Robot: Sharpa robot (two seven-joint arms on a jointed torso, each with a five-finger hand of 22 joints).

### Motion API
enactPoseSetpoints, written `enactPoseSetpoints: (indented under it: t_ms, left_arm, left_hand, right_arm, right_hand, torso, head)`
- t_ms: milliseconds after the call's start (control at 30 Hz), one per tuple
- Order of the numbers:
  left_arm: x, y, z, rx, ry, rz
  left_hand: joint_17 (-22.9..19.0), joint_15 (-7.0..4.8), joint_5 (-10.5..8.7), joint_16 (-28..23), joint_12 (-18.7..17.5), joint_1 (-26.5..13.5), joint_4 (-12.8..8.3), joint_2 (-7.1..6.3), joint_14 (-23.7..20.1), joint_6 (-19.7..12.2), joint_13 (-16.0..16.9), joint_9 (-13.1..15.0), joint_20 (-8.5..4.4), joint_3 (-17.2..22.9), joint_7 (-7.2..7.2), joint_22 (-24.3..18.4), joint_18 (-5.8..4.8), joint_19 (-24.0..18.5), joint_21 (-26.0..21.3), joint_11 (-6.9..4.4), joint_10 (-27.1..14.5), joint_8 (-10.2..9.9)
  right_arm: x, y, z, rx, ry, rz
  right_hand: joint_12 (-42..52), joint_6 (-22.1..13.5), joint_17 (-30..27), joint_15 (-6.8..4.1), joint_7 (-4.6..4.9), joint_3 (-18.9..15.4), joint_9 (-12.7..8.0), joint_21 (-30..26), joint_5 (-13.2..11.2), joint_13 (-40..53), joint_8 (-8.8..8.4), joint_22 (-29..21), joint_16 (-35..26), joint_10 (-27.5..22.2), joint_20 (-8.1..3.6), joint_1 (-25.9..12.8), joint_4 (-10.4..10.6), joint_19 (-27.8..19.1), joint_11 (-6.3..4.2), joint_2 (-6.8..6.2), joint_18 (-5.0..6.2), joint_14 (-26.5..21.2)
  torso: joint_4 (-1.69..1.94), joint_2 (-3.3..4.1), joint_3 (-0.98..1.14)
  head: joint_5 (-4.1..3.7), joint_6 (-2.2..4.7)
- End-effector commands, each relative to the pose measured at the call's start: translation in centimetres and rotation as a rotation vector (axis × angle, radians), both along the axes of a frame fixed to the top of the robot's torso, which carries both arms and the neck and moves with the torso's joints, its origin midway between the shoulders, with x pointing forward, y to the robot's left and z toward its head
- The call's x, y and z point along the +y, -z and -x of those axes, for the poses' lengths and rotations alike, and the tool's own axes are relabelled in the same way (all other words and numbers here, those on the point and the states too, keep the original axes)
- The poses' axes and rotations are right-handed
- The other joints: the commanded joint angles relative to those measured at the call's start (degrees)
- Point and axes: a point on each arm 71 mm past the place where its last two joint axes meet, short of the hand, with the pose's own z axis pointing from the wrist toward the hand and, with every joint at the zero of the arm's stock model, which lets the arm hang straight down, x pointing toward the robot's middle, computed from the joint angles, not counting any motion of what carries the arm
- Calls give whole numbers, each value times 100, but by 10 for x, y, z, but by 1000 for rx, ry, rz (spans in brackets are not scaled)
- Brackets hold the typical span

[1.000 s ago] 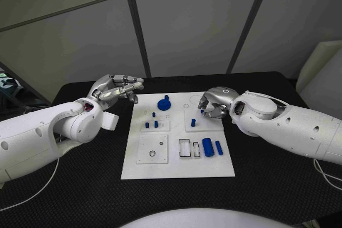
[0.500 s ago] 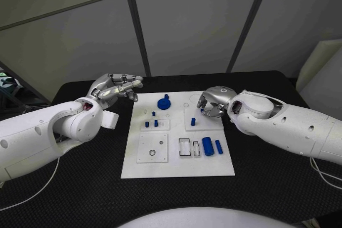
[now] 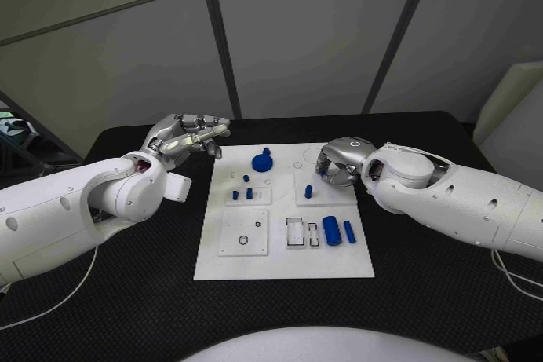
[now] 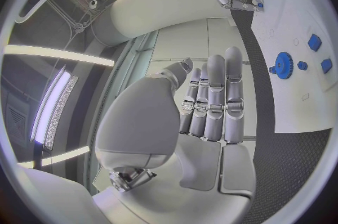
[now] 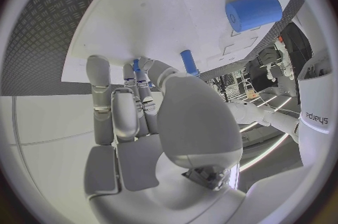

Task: Assemble the parts on the task board

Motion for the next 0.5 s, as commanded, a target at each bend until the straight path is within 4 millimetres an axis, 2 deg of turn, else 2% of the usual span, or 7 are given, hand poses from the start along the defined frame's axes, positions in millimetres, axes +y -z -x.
enactPoseSetpoints:
  t_ms: [33, 500]
  left_arm:
    - [-1, -3, 0, -29, 1, 1]
    - [-1, -3, 0, -30, 2, 1]
  left_hand:
    - [-9, 4, -13, -14, 4, 34, -35, 18, -40, -8, 8, -10, 16, -20, 22, -6, -102, 36, -27, 7, -42, -9]
    - [-11, 7, -14, -16, 1, 41, -41, 20, -50, -13, 8, -13, 17, -25, 27, -10, -104, 35, -33, 13, -51, -12]
  right_arm:
    - [0, 2, 0, 15, 5, 40]
    - [3, 1, 0, -6, 4, 61]
  right_hand:
    - [37, 61, 7, -33, 5, 39, 11, 39, -20, 8, 28, 16, 29, 58, -29, 52, -11, -20, 8, 16, -68, 253]
    - [75, 303, 47, -104, -62, 104, 84, 201, -74, 50, 109, 184, 94, 334, -63, 82, -91, -45, -76, 93, -81, 241]
  torso:
    - [-7, -3, 0]
    - [-4, -1, 1]
  head:
    - [6, -15]
    - [12, -44]
